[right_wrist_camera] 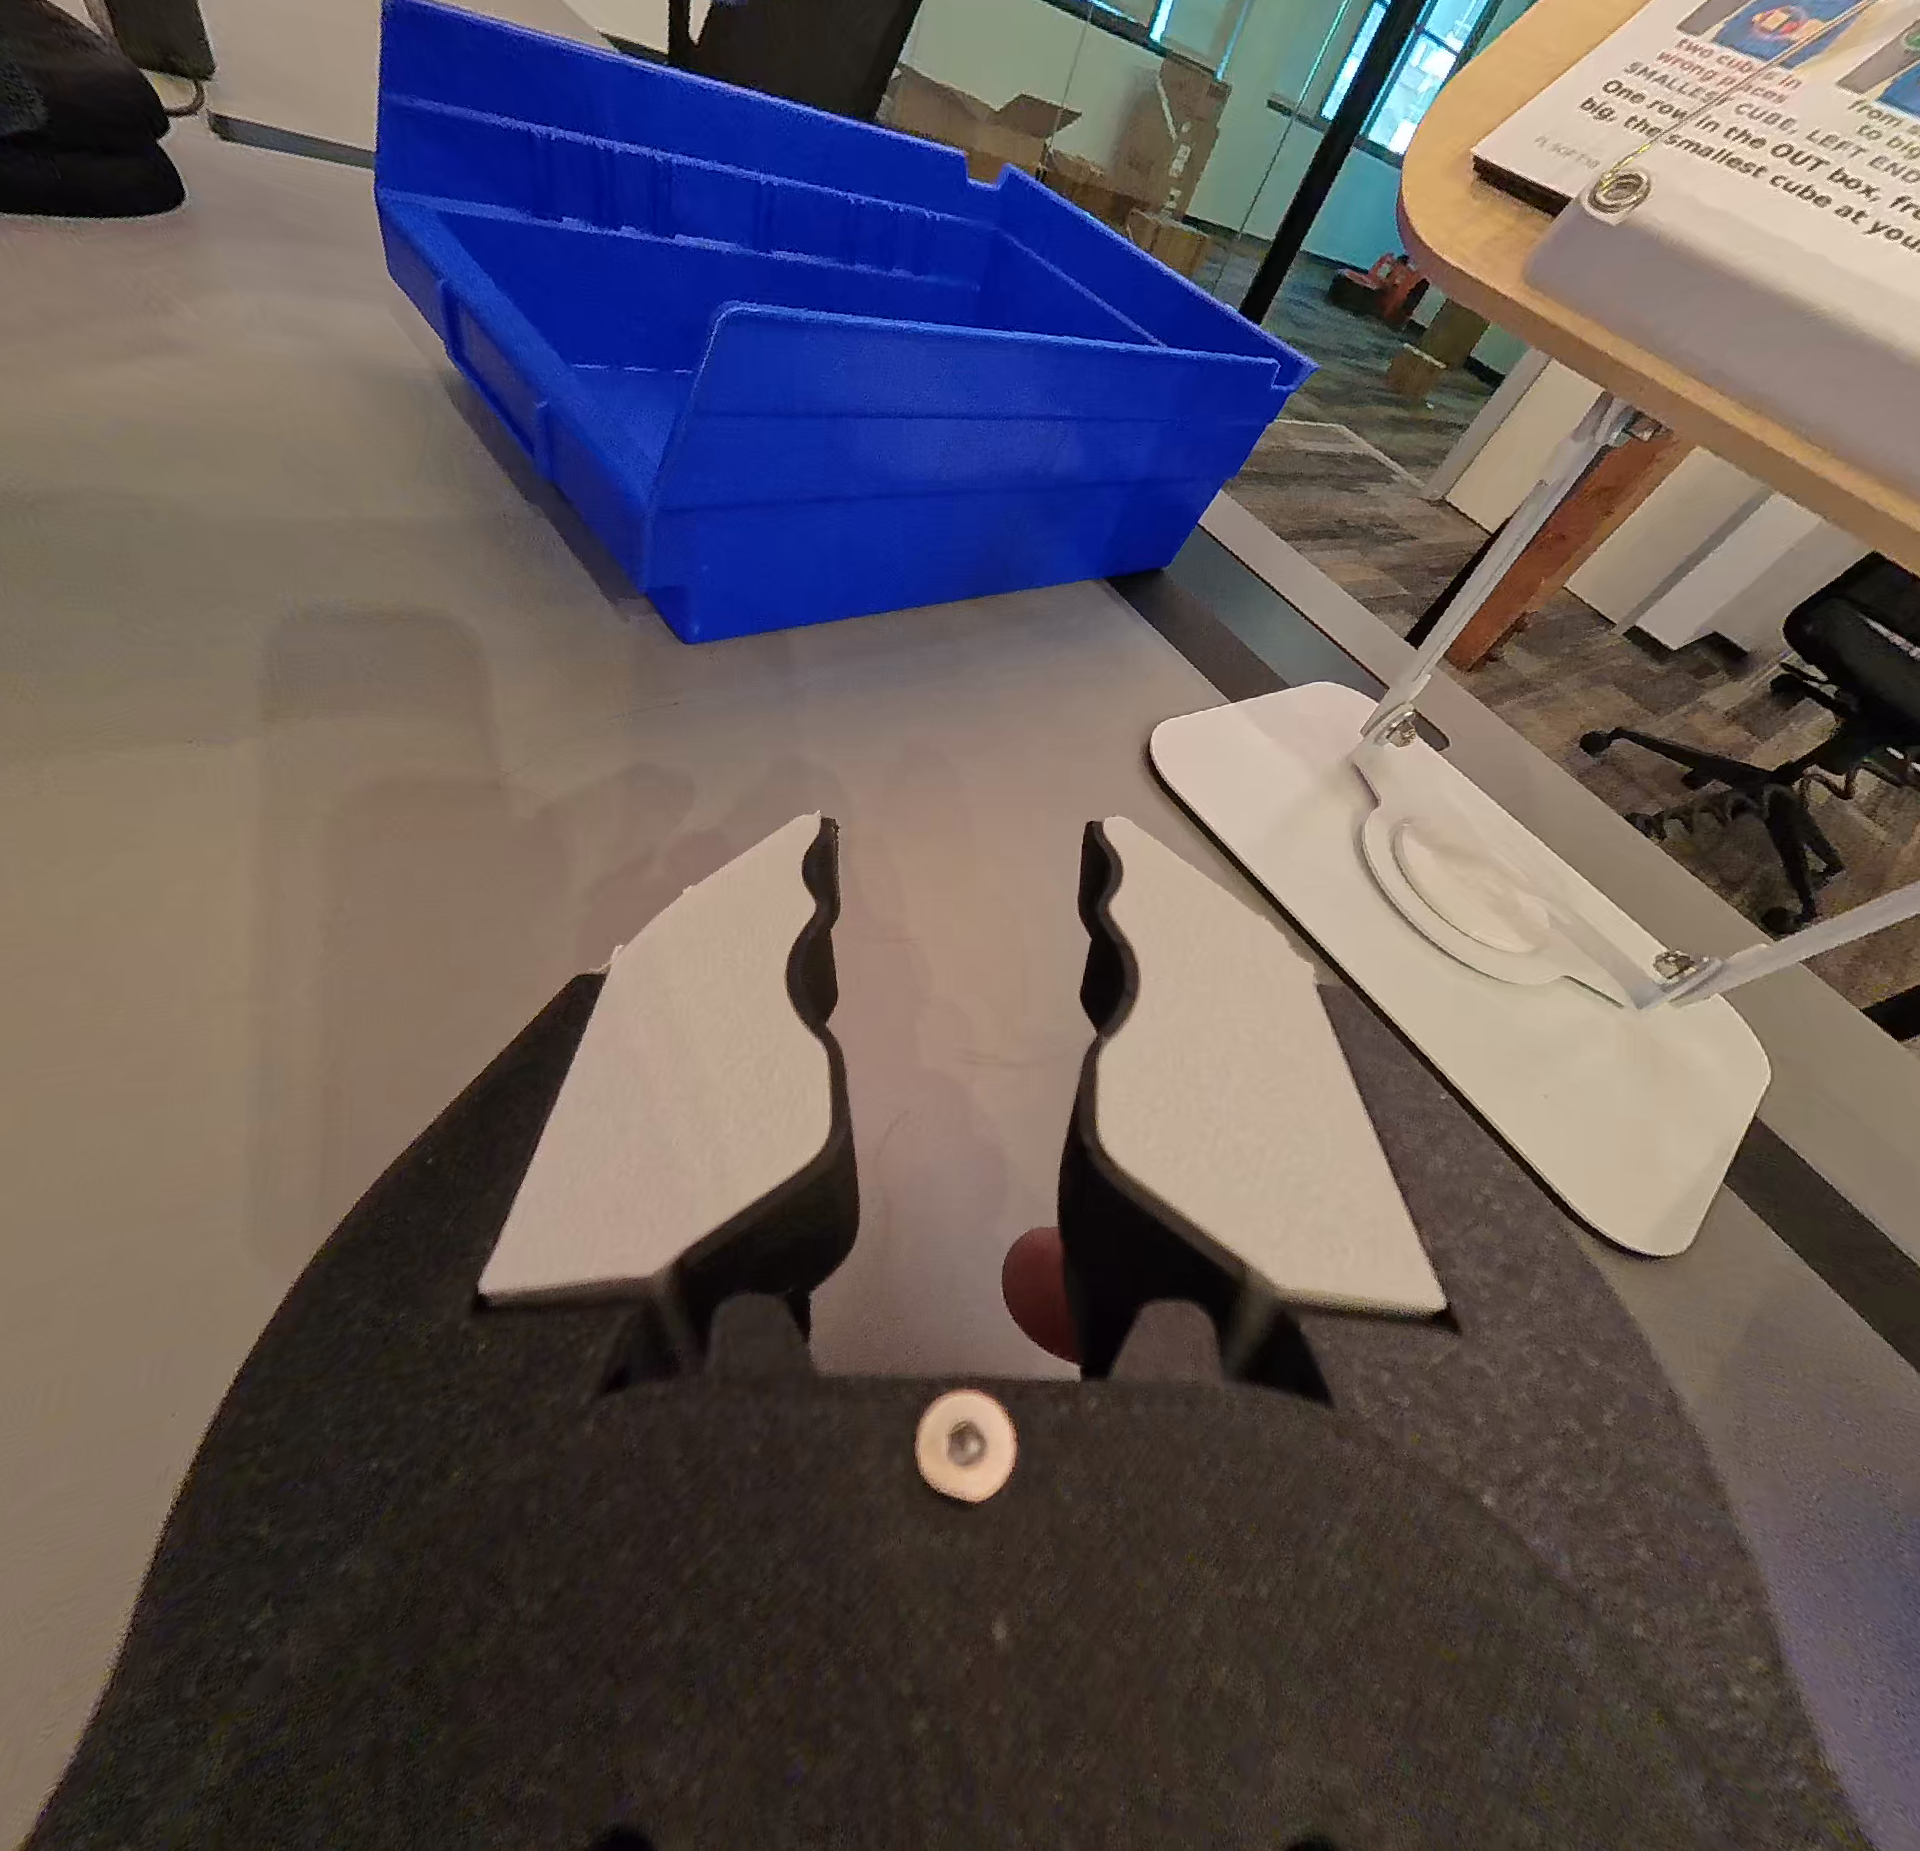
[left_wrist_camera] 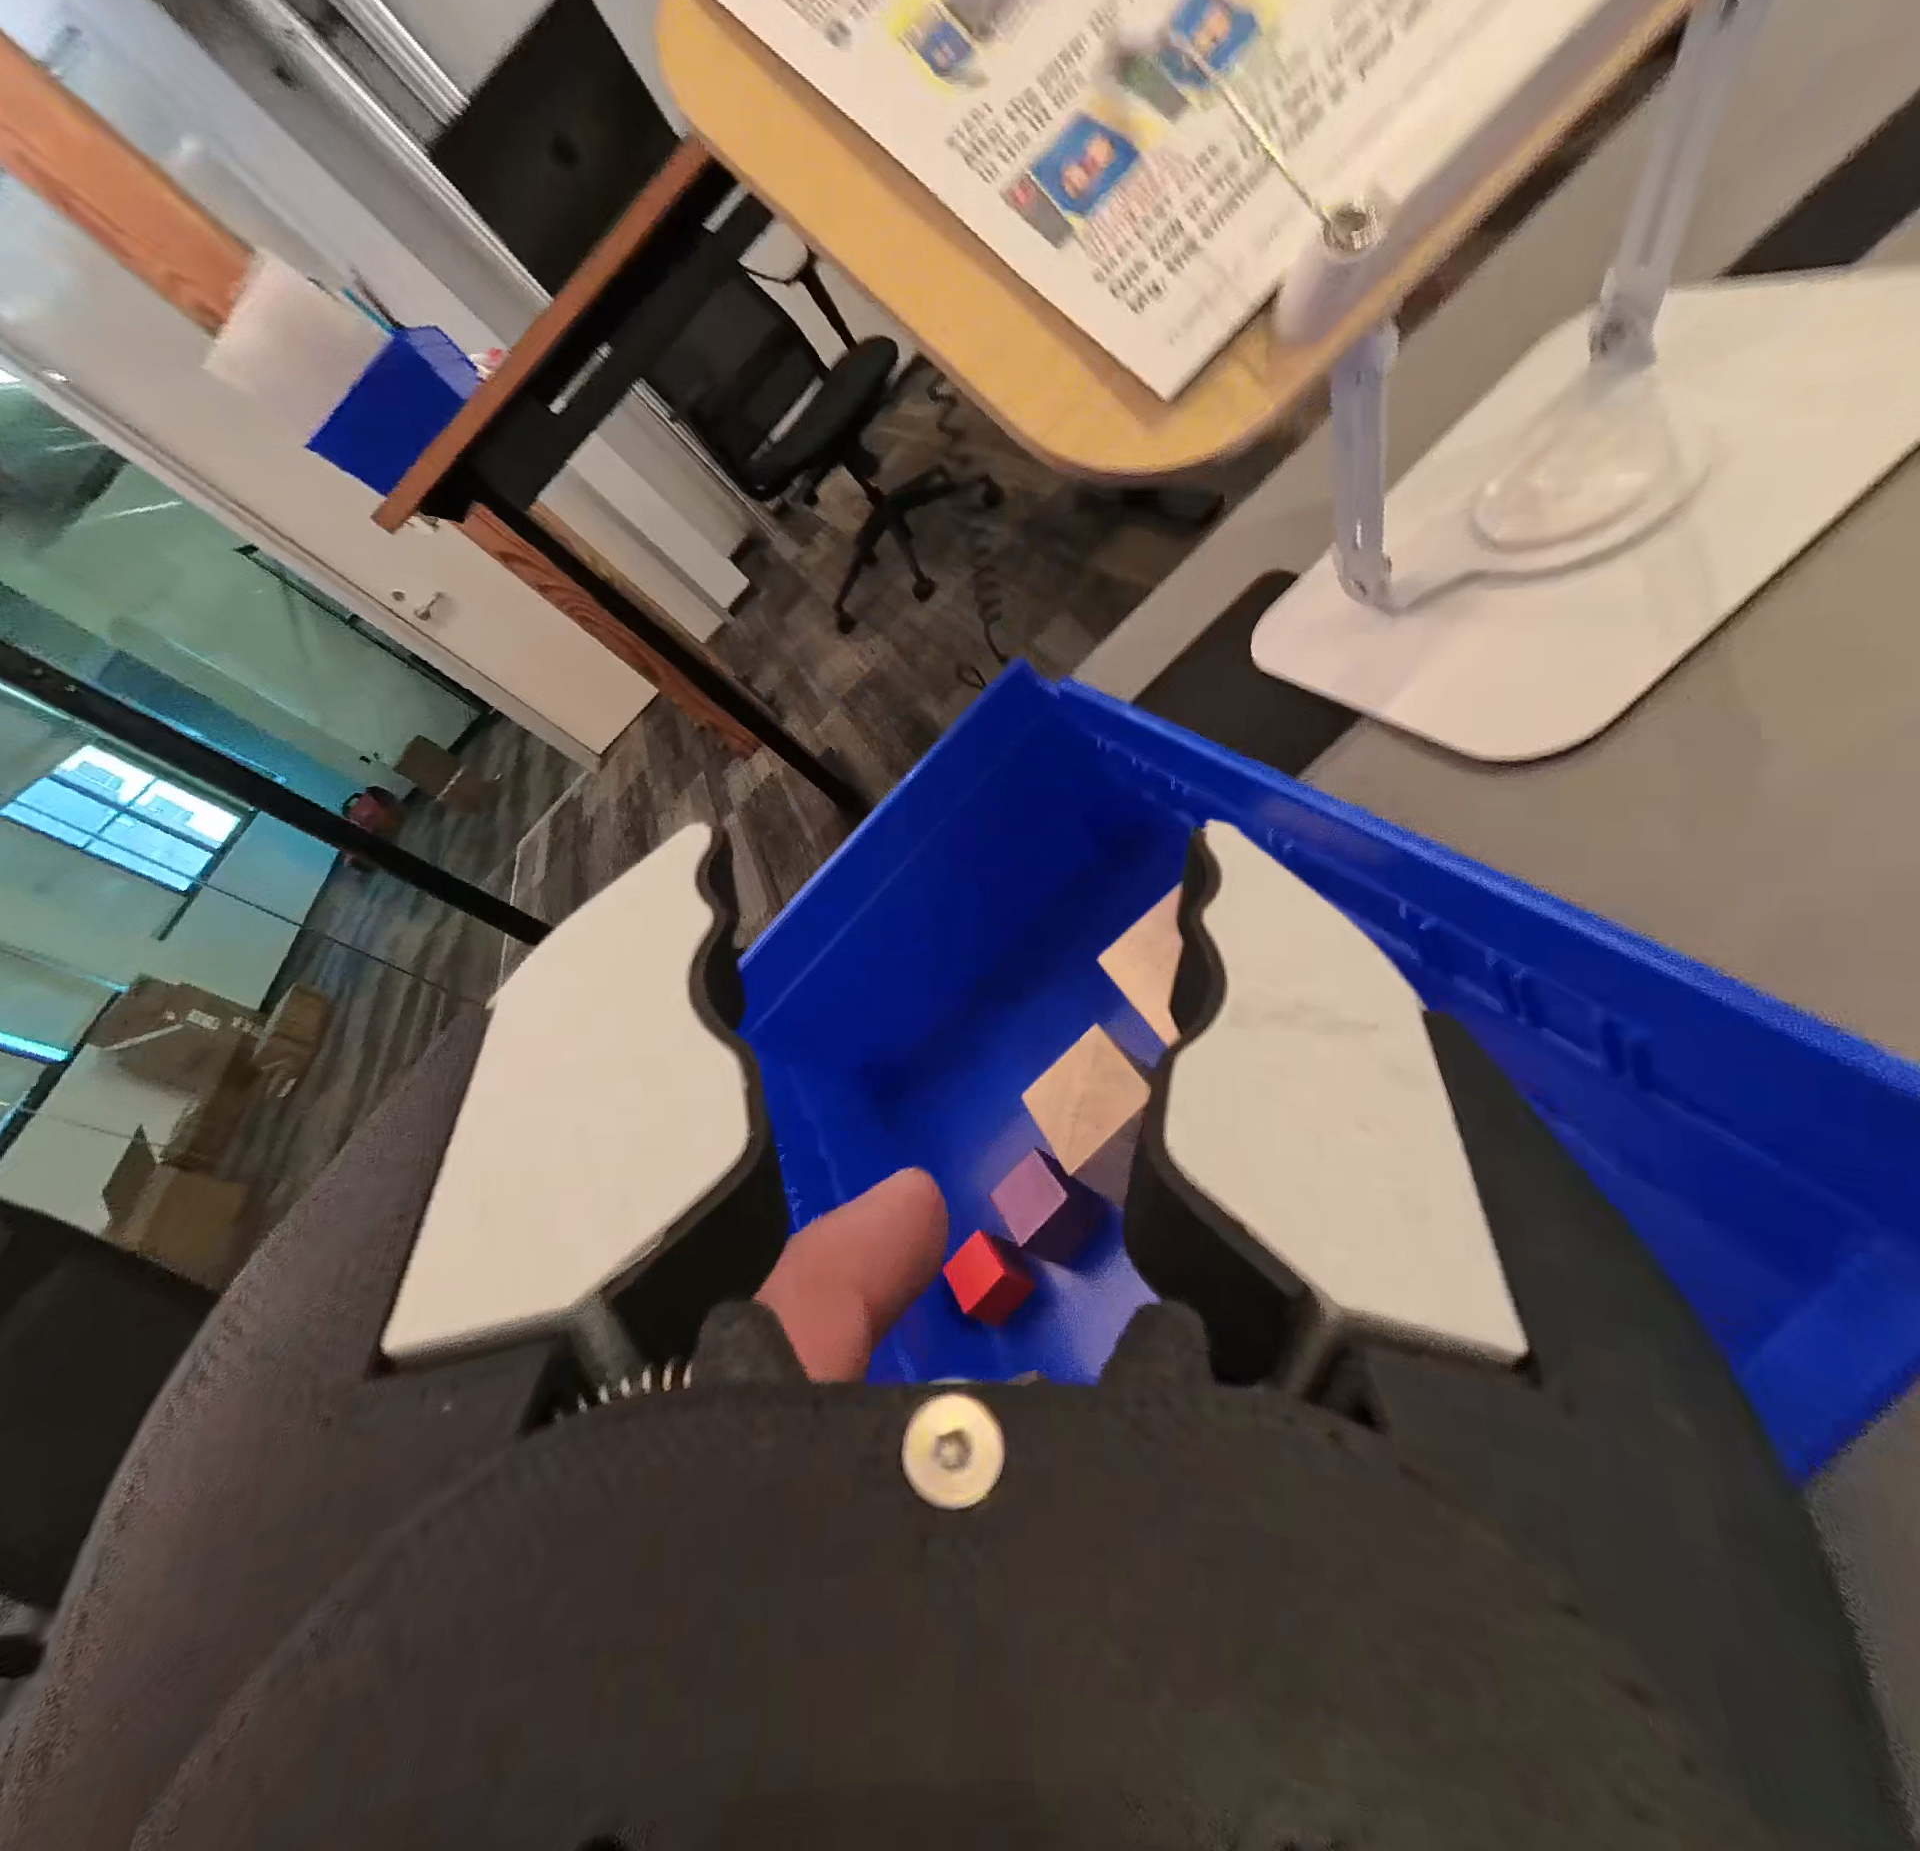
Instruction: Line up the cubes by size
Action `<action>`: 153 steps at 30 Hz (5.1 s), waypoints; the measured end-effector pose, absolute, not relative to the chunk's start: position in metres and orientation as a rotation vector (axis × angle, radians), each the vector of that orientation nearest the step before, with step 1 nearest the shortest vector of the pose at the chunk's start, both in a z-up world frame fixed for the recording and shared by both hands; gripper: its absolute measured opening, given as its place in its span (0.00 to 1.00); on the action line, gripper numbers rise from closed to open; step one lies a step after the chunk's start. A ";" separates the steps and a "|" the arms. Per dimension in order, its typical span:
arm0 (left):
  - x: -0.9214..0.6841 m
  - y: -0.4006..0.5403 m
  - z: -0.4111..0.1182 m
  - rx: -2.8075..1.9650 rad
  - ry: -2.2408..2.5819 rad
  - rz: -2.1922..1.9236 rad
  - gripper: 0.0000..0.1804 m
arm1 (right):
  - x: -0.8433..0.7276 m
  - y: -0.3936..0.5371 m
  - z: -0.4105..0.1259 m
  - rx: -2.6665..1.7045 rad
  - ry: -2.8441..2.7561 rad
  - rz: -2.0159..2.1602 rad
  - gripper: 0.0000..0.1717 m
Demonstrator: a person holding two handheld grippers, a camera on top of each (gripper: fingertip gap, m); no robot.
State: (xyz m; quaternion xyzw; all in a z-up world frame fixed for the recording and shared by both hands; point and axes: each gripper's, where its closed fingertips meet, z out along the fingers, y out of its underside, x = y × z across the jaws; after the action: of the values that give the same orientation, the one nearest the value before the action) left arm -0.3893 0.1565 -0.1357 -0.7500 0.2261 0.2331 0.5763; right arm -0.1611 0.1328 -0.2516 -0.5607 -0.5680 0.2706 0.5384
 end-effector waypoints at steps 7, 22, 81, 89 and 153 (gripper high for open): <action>-0.393 0.174 -0.148 -1.825 0.667 0.558 0.46 | -0.163 0.131 -0.254 -1.329 -1.377 0.625 0.25; -0.423 0.178 -0.164 -2.011 0.822 0.578 0.46 | -0.164 0.128 -0.257 -1.314 -1.406 0.600 0.25; -0.406 0.211 -0.285 -2.308 1.198 0.289 0.34 | -0.167 0.122 -0.264 -1.283 -1.465 0.547 0.25; -0.406 0.210 -0.282 -2.299 1.208 0.300 0.34 | -0.167 0.122 -0.264 -1.284 -1.464 0.548 0.25; -0.140 0.098 -0.070 -1.207 1.579 0.345 0.33 | -0.138 0.099 -0.071 -0.506 -1.505 0.622 0.39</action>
State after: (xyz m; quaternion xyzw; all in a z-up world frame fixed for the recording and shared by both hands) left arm -0.1403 0.0978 -0.0702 -0.5061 0.6624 0.1448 0.5330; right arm -0.1381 0.0990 -0.0714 -0.2233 -0.6645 0.2748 0.6580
